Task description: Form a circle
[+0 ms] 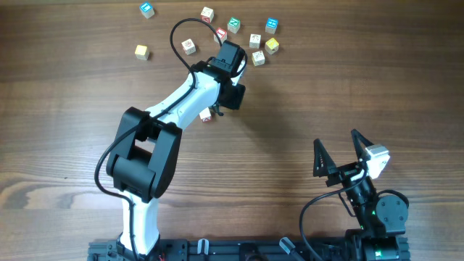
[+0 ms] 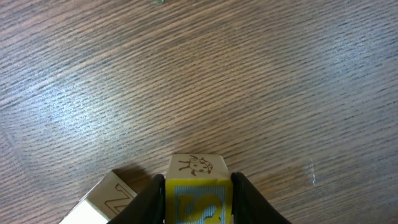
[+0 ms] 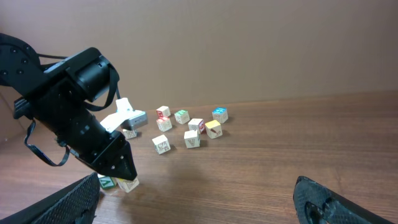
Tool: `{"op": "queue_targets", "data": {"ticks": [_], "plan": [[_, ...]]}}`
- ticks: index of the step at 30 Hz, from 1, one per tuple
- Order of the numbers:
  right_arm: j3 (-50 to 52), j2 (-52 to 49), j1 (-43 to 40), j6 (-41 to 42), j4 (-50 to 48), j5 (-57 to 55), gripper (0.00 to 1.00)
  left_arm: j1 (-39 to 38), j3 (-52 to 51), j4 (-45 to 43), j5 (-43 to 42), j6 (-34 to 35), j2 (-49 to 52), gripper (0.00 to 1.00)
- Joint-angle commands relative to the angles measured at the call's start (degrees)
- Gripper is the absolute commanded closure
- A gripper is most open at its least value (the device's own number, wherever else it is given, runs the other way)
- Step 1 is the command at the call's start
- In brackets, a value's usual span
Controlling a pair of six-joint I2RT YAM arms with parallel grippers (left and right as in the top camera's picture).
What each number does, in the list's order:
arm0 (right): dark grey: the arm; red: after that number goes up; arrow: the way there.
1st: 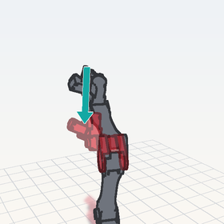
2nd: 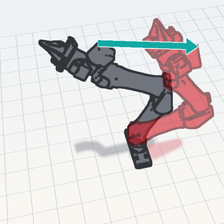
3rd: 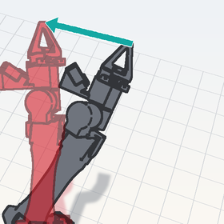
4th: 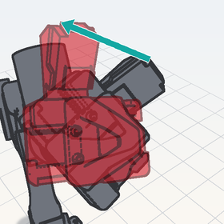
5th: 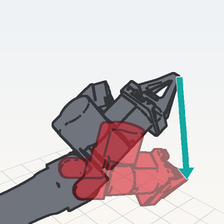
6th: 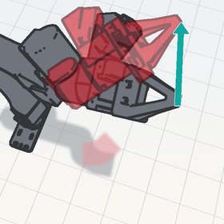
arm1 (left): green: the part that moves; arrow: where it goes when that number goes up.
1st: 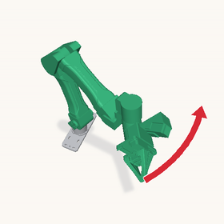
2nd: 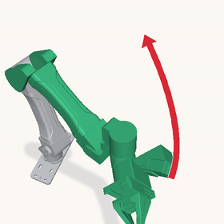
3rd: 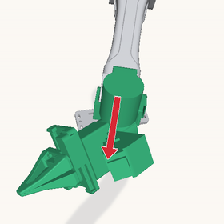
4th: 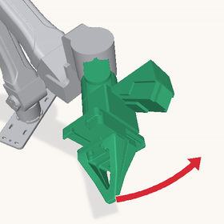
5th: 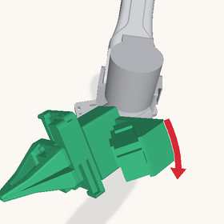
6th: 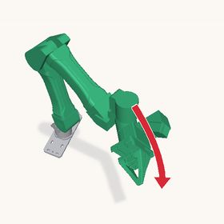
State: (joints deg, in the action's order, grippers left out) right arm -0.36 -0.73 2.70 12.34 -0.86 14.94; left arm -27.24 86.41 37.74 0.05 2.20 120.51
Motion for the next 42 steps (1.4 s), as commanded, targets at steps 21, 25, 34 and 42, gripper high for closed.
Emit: {"op": "queue_targets", "data": {"ticks": [21, 25, 34, 42], "plan": [[0.1, 0.5, 0.3, -0.3, -0.3, -0.5, 0.00, 0.1, -0.7, 2.3, 2.1, -6.1, 1.0, 0.67], [0.1, 0.5, 0.3, -0.3, -0.3, -0.5, 0.00, 0.1, -0.7, 2.3, 2.6, -6.1, 1.0, 0.67], [0.1, 0.5, 0.3, -0.3, -0.3, -0.5, 0.00, 0.1, -0.7, 2.1, 2.6, -6.1, 1.0, 0.51], [0.1, 0.5, 0.3, -0.3, -0.3, -0.5, 0.00, 0.1, -0.7, 0.9, 2.5, -6.1, 1.0, 0.52]]}}
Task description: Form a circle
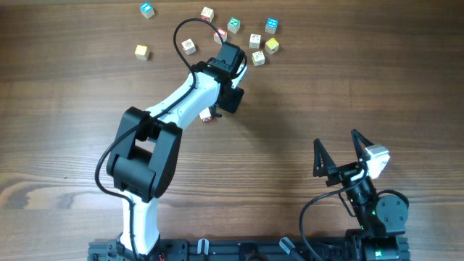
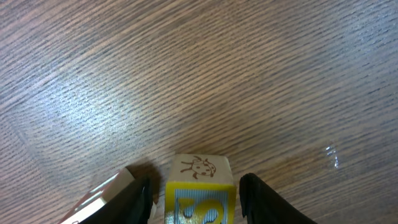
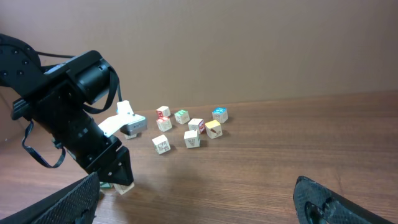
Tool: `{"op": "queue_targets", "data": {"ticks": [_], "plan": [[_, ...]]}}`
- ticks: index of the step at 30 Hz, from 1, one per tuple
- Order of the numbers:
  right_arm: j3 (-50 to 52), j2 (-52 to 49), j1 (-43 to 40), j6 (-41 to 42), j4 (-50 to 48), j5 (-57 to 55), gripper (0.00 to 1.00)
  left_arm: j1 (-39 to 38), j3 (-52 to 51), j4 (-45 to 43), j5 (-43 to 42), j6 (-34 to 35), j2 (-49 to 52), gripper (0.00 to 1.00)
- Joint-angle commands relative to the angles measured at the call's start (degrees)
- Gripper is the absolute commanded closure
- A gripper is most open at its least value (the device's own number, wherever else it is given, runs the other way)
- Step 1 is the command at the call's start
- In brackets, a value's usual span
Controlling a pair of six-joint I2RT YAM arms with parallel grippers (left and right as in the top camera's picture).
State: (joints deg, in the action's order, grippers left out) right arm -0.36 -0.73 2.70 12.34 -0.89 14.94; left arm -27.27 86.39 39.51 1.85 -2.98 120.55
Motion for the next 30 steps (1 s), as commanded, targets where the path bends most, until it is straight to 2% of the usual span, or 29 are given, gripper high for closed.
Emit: {"op": "queue_targets", "data": {"ticks": [1, 10, 15, 18, 20, 22, 26, 30], "plan": [[0.1, 0.5, 0.3, -0.3, -0.3, -0.5, 0.00, 0.1, -0.7, -1.5, 0.7, -0.9, 1.0, 0.52], [0.1, 0.5, 0.3, -0.3, -0.3, -0.5, 0.00, 0.2, -0.5, -6.6, 0.9, -0.6, -3.3, 0.48], [0.1, 0.5, 0.3, -0.3, -0.3, -0.5, 0.00, 0.3, -0.5, -8.2, 7.7, 8.3, -9.0, 0.46], [0.1, 0.5, 0.3, -0.3, -0.3, -0.5, 0.00, 1.2, -0.5, -6.2, 10.1, 19.1, -10.2, 0.44], [0.1, 0.5, 0.3, -0.3, -0.3, -0.5, 0.00, 3.3, -0.6, -1.5, 10.2, 29.5, -10.1, 0.45], [0.1, 0.5, 0.3, -0.3, -0.3, -0.5, 0.00, 4.9, -0.8, 2.6, 9.9, 34.3, -9.9, 0.46], [0.1, 0.5, 0.3, -0.3, -0.3, -0.5, 0.00, 5.4, -4.2, 1.7, 9.2, 35.6, -9.9, 0.45], [0.1, 0.5, 0.3, -0.3, -0.3, -0.5, 0.00, 5.4, -9.0, -5.1, 9.0, 34.8, -9.9, 0.53]]}}
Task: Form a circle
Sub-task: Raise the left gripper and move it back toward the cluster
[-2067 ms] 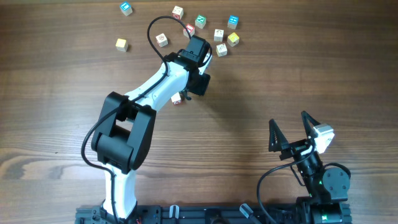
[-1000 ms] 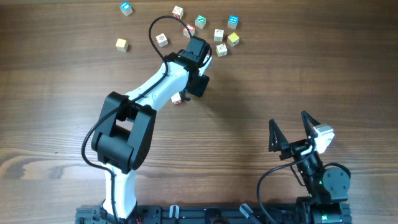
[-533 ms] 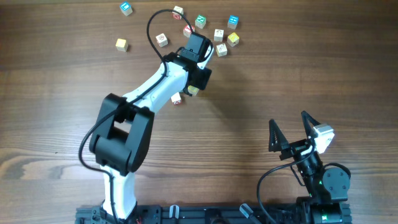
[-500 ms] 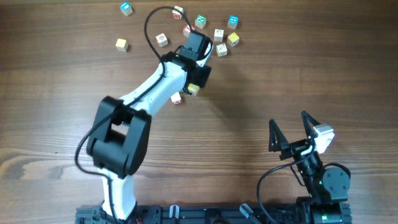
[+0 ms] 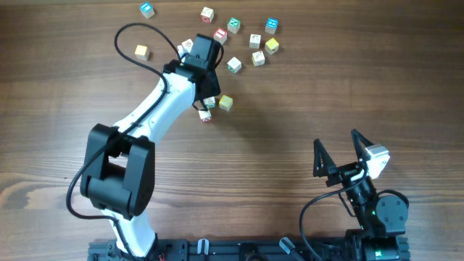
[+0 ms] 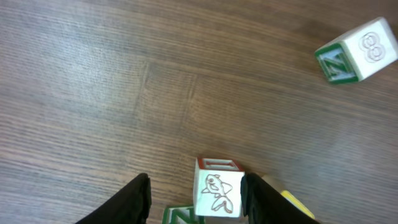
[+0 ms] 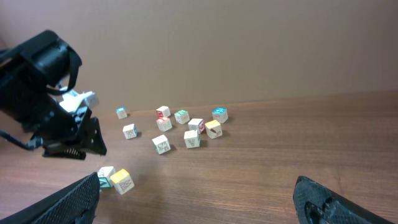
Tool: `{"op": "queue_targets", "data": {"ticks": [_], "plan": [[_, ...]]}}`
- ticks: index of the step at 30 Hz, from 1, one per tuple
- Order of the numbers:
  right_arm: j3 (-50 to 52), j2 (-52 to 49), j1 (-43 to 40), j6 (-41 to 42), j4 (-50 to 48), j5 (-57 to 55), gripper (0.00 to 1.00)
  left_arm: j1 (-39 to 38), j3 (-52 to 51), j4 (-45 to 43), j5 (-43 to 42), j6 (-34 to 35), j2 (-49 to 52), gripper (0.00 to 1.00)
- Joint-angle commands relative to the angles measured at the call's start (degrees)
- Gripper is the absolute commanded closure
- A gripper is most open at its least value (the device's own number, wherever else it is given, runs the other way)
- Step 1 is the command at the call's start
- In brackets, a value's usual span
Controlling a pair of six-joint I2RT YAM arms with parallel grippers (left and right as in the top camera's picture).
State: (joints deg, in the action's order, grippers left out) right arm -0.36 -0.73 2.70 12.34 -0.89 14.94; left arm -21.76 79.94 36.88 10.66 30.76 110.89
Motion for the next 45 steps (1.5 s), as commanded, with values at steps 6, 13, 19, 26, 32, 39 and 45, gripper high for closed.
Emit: {"op": "queue_targets", "data": {"ticks": [6, 13, 19, 26, 32, 39, 45], "plan": [[0.1, 0.5, 0.3, -0.3, -0.3, -0.5, 0.00, -0.2, -4.2, -6.4, -0.9, -2.7, 0.5, 0.44], [0.1, 0.5, 0.3, -0.3, -0.3, -0.5, 0.00, -0.2, -4.2, -7.8, -4.8, -8.8, 2.4, 0.39], [0.1, 0.5, 0.3, -0.3, -0.3, -0.5, 0.00, -0.2, -5.2, -6.9, -4.8, -8.7, 2.5, 0.41], [0.1, 0.5, 0.3, -0.3, -0.3, -0.5, 0.00, -0.2, -5.8, -8.1, -4.8, -7.6, 2.6, 0.48], [0.1, 0.5, 0.3, -0.3, -0.3, -0.5, 0.00, -0.3, -5.8, -9.3, -4.8, -7.6, 3.0, 0.49], [0.1, 0.5, 0.3, -0.3, -0.3, -0.5, 0.00, -0.2, -5.8, -10.8, -4.2, -7.6, 4.2, 0.55], [0.1, 0.5, 0.3, -0.3, -0.3, -0.5, 0.00, -0.2, -5.8, -10.3, -4.2, -7.6, 4.2, 0.63]]}}
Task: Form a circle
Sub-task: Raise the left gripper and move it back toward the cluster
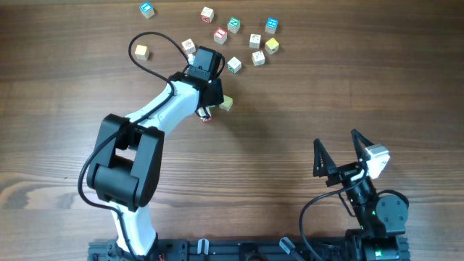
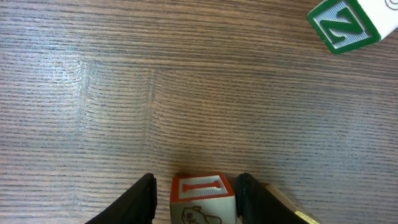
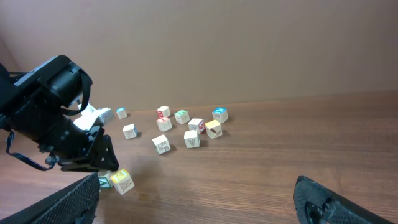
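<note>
Small picture cubes lie scattered on the wooden table [image 1: 326,87]. My left gripper [image 2: 196,198] is open low over the table, one finger on each side of a red-topped cube [image 2: 200,194] with an animal drawing. A yellow cube [image 1: 227,103] stands just right of the red one, also as the yellow cube [image 3: 122,180]. A green N cube [image 2: 348,22] lies further off. My right gripper [image 1: 336,141] rests open at the near right, nothing in it.
A loose cluster of several cubes [image 1: 255,40] lies at the far edge, with a blue cube [image 1: 147,9] and a tan cube [image 1: 141,52] off to the left. A black cable [image 1: 156,40] loops over the left arm.
My left gripper has moved from the far cluster toward the red-topped cube and now has it between its open fingers. The yellow cube and the right arm have not moved.
My left gripper was shut on the yellow cube, low over the table. Then it was open with that cube standing free. Then it was back near the far cluster, open, facing the red-topped cube. Now its fingers flank that cube.
</note>
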Tool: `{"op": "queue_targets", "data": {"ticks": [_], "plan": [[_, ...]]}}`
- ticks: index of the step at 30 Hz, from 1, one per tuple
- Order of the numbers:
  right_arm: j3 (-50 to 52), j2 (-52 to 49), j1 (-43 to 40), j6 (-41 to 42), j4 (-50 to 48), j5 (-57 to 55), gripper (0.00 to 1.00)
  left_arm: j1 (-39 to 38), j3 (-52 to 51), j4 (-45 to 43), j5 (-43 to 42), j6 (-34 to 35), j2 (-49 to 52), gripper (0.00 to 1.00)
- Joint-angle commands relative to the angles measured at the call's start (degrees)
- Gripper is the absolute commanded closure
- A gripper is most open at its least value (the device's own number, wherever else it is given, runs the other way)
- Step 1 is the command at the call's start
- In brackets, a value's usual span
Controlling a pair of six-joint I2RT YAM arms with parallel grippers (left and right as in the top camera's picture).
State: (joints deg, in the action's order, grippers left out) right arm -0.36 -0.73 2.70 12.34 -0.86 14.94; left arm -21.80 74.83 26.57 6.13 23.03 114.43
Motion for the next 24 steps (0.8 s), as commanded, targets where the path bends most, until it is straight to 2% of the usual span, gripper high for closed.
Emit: {"op": "queue_targets", "data": {"ticks": [1, 4, 10, 15, 24], "plan": [[0.1, 0.5, 0.3, -0.3, -0.3, -0.5, 0.00, -0.2, -0.7, 0.0, 0.3, 0.2, 0.7, 0.64], [0.1, 0.5, 0.3, -0.3, -0.3, -0.5, 0.00, -0.2, -0.7, -0.1, 0.4, 3.0, 0.7, 0.66], [0.1, 0.5, 0.3, -0.3, -0.3, -0.5, 0.00, -0.2, -0.7, -0.7, 0.4, 3.2, 0.7, 0.67], [0.1, 0.5, 0.3, -0.3, -0.3, -0.5, 0.00, -0.2, -0.7, -1.8, 0.4, 6.1, 0.7, 0.69], [0.1, 0.5, 0.3, -0.3, -0.3, -0.5, 0.00, -0.2, -0.7, -0.9, 0.3, 6.4, 0.7, 0.69]]}}
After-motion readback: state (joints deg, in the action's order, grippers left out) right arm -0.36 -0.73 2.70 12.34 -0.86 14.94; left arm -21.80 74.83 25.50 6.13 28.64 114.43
